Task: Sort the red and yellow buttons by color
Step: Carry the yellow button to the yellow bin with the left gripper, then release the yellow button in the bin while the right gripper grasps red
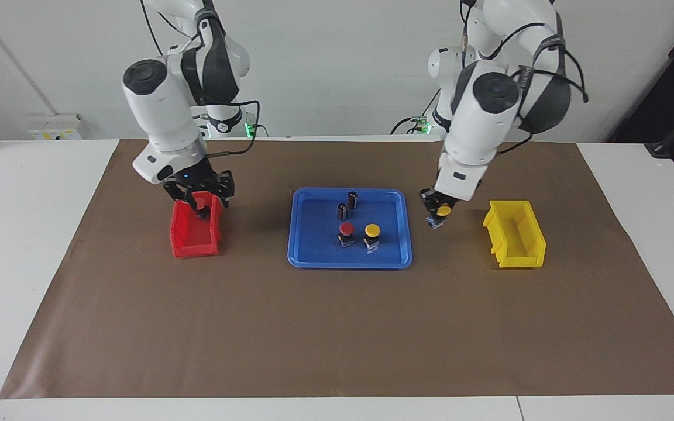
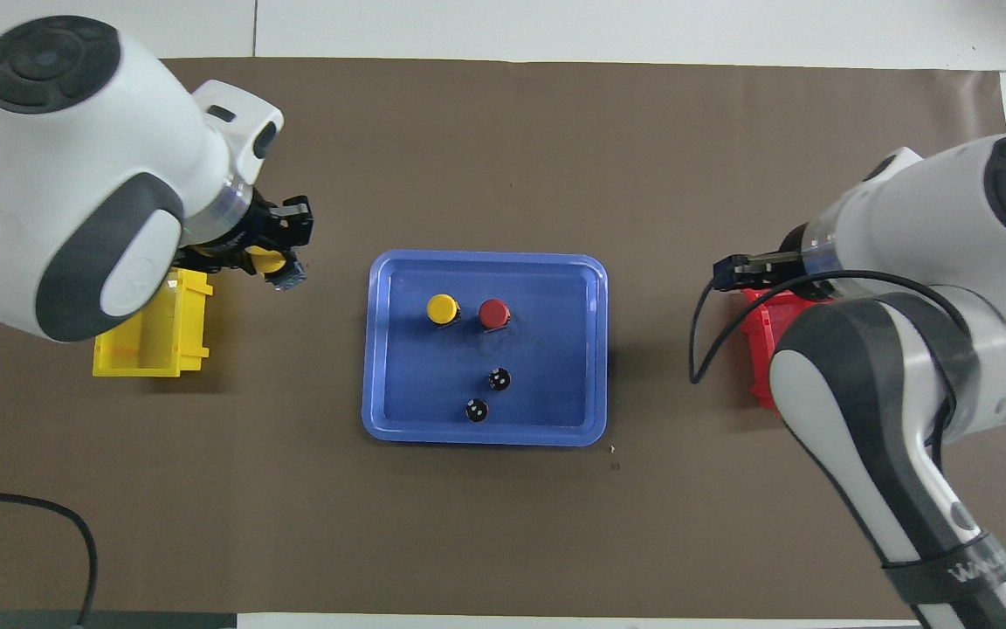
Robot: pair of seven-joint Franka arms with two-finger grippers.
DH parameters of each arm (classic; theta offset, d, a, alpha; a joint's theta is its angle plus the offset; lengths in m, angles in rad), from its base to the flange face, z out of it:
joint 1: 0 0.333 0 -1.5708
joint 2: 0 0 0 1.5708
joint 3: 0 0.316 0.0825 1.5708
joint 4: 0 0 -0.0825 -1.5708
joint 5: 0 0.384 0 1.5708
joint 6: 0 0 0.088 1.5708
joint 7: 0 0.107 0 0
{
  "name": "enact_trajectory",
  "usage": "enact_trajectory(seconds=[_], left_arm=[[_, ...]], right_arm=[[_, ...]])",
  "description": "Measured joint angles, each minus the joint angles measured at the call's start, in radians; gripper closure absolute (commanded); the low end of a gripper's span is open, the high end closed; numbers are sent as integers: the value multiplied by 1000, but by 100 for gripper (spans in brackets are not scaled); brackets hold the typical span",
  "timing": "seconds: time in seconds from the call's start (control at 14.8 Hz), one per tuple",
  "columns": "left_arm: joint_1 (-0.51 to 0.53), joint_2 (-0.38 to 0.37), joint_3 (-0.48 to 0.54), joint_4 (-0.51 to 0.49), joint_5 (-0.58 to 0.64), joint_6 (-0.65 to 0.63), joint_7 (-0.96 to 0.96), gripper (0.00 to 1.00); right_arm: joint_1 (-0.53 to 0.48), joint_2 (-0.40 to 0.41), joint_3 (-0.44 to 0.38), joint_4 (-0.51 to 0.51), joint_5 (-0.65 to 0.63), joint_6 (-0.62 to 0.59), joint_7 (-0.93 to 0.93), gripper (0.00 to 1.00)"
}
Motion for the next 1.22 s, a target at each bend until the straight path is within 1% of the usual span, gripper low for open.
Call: enact_trajectory(seconds=[0.2,0.34,0.47,0.61,0.74,0.88,1.08,1.22], left_arm=[[186,-34,4,-3,-2,-37,208,99],[269,-43,5,-27,-2,-36,268,99],[313,-62,4,-89,-3,-10,265,99],[337,-105,4,-200,-3,64,243,99],[343,-154,4,-312,-3,149,221,99],[342,-191,0,-386,-3,198,231,99],[339,-211,-7,-435,-4,220,347,99],[339,-211,-7,-470,-5,275,373,99]], right_arm=[[166,142,5,177,-23,-5,255,17],[243,255,4,273,-60,0,370,17],[303,354,3,333,-113,34,462,17],[348,414,2,357,-141,79,502,17],[371,434,2,356,-156,98,516,17],[375,437,1,348,-160,98,517,17],[375,436,-3,302,-166,137,517,18],[375,433,-3,267,-170,161,517,18]])
